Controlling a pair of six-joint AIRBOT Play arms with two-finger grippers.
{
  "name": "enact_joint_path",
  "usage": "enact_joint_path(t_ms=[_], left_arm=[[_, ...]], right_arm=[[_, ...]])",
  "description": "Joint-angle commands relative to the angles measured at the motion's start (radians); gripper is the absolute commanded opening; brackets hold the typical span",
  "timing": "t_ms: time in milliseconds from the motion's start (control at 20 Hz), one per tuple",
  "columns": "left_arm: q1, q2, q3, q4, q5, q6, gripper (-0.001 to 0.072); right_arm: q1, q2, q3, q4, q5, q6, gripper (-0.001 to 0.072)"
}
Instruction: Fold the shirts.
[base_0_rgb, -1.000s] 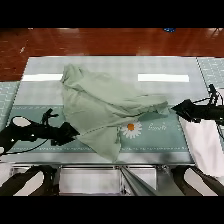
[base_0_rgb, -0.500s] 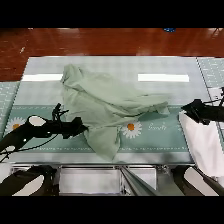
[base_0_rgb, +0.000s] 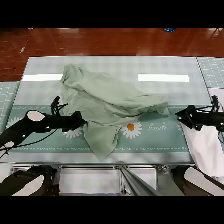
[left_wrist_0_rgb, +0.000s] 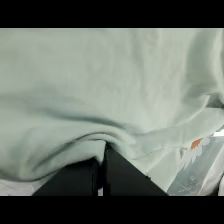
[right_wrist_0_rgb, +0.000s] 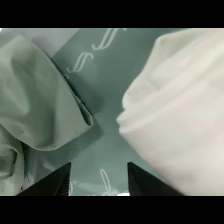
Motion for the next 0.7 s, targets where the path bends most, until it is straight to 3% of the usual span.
enact_joint_path(t_ms=[0, 300, 350, 450, 500, 650], left_arm=[[0.000, 0.000, 0.004, -0.002, -0.040, 0.003, 0.0021], [0.000, -0.001, 0.004, -0.002, -0.044, 0.003, 0.0021], [0.000, 0.000, 0.004, -0.002, -0.042, 0.003, 0.0021], [0.003, 0.000, 0.008, -0.002, -0.042, 0.003, 0.0021], [0.018, 0.000, 0.019, -0.002, -0.044, 0.003, 0.0021], [0.110, 0.021, 0.117, -0.002, -0.078, 0.004, 0.0021]], right_arm=[[0.080, -0.109, 0.019, 0.058, -0.085, -0.022, 0.0405], [0.220, -0.266, 0.167, 0.084, -0.116, 0.023, 0.0403], [0.249, -0.281, 0.181, 0.084, -0.114, 0.023, 0.0351], [0.282, -0.286, 0.201, 0.085, -0.115, 0.020, 0.0075], [0.285, -0.283, 0.227, 0.084, -0.097, 0.009, 0.0023], [0.266, -0.254, 0.388, 0.078, 0.027, -0.008, 0.0022]])
